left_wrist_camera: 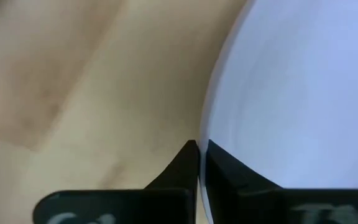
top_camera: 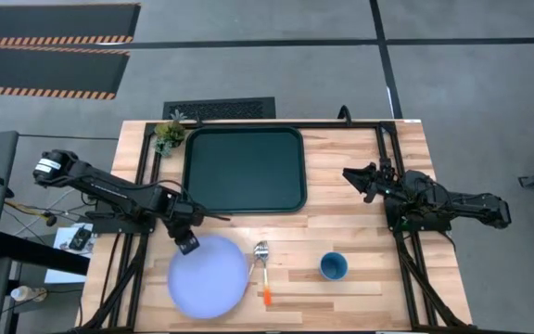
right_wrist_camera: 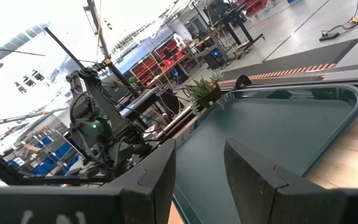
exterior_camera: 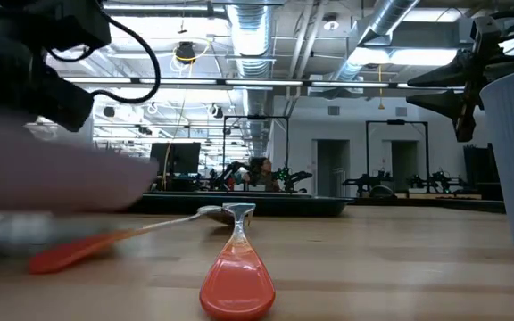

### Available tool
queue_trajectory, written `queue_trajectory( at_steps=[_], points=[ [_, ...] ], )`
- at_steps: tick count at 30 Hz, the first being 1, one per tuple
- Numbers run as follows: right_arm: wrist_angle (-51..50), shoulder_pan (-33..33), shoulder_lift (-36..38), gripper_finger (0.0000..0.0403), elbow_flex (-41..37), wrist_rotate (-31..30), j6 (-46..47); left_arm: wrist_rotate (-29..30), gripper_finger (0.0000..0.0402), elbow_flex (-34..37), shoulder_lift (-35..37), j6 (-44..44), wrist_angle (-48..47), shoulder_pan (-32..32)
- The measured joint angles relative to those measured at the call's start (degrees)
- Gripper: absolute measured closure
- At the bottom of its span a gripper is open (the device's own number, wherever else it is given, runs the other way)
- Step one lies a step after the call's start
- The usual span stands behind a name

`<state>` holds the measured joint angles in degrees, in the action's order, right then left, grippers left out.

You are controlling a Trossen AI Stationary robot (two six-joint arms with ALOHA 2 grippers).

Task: Pick and place plate/cup/fork/spoon on tray
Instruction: Put the light blue plate on the dark green tray

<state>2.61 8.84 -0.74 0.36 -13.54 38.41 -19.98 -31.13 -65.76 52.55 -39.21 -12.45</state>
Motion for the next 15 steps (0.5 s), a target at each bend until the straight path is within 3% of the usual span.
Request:
queue_trajectory(
  at_steps=[7,9,15],
  points=[
    [0.00,0.00,0.01,0.0242,0.00,-0.04,-1.18,-3.80,0.0401,-7.82,0.02,11.95,0.06,0.02],
    [0.00,0.00,-0.01,0.0242,0.00,-0.04,-1.19,-1.30,0.0401,-10.82,0.02,16.39,-0.21,0.70],
    [0.01,0.00,0.01,0.0242,0.00,-0.04,-1.36,13.94,0.0401,-15.69,0.09,27.94,-3.91,7.88]
  ],
)
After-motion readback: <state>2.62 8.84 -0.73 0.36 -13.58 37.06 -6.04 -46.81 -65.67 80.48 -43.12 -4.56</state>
